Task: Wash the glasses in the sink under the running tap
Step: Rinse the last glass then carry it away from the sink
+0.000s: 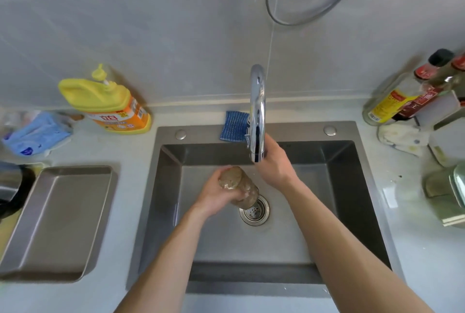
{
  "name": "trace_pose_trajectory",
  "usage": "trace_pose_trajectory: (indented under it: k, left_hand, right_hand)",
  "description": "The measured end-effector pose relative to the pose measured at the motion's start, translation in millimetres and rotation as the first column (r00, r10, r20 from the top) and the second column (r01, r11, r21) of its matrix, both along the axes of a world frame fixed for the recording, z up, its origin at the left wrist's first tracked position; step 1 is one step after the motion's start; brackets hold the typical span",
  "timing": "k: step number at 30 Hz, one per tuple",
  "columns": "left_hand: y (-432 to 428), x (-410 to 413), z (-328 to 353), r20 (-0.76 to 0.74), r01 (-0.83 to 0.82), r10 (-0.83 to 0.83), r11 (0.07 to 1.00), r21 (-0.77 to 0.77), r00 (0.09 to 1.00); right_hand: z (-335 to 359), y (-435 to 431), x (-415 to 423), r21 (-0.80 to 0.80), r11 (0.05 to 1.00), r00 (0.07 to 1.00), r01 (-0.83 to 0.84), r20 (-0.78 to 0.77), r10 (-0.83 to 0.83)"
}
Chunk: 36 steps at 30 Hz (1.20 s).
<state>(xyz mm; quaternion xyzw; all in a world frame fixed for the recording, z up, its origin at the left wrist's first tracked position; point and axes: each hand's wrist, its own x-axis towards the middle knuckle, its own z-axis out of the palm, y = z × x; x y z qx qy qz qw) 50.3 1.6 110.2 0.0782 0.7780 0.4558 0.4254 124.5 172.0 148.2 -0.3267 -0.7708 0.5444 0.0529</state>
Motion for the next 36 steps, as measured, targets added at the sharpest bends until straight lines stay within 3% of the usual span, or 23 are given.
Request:
trace_pose_trajectory:
  k: [6, 11, 15, 20, 24, 28, 31, 33, 36]
  left_hand:
    - [12.0, 15.9, 23.7, 0.328, -0.299, 0.223, 0.933, 0.201, 0.918]
    - [20.8, 34.8, 26.1, 0.524, -0.448, 0.268, 0.858, 0.251, 0.808]
    - [28.4, 49.3, 24.5, 0.581, -0.461, 0.248, 0.852, 0.25, 0.775]
    - [36.3, 62.6, 14.9, 0.503, -0.433, 0.288, 0.88, 0.197, 0.815]
    - [38.1, 61.2, 17.2, 0.455, -0.382, 0.232, 0.884, 0.27, 0.86]
    - [37.0, 55.6, 22.2, 0.565, -0.371, 0.179, 0.896, 0.245, 0.806]
    - [36.9, 50.7, 25.0, 0.642, -0.395, 0.175, 0.893, 0.216, 0.747]
    - [35.5, 47.5, 26.5, 0.642, -0.36, 0.13, 0.901, 0.242, 0.756]
    - [34.4, 48.4, 28.1, 0.62, -0.317, 0.09, 0.91, 0.266, 0.779]
  right_hand:
    - [8.3, 9.3, 6.3, 0.005, 0.994, 0.989, -0.106, 0.102, 0.105]
    - [6.4, -0.5, 20.2, -0.107, 0.991, 0.996, -0.083, 0.034, 0.087]
    - [-1.7, -29.0, 29.8, -0.237, 0.969, 0.997, 0.073, 0.042, -0.065]
    - [-5.6, -63.0, 46.7, -0.264, 0.93, 0.965, 0.256, 0.011, -0.263]
    - [-11.3, -81.4, 58.4, -0.095, 0.974, 0.967, 0.208, -0.13, -0.219]
    - [-3.1, -76.4, 49.9, 0.035, 0.973, 0.942, 0.227, -0.262, -0.21]
    - [4.2, -65.2, 45.6, -0.206, 0.927, 0.919, 0.313, -0.181, -0.351]
    - [7.8, -60.7, 43.8, -0.378, 0.856, 0.904, 0.352, -0.099, -0.415]
    - [12.8, -59.6, 41.0, -0.366, 0.792, 0.851, 0.489, 0.001, -0.525]
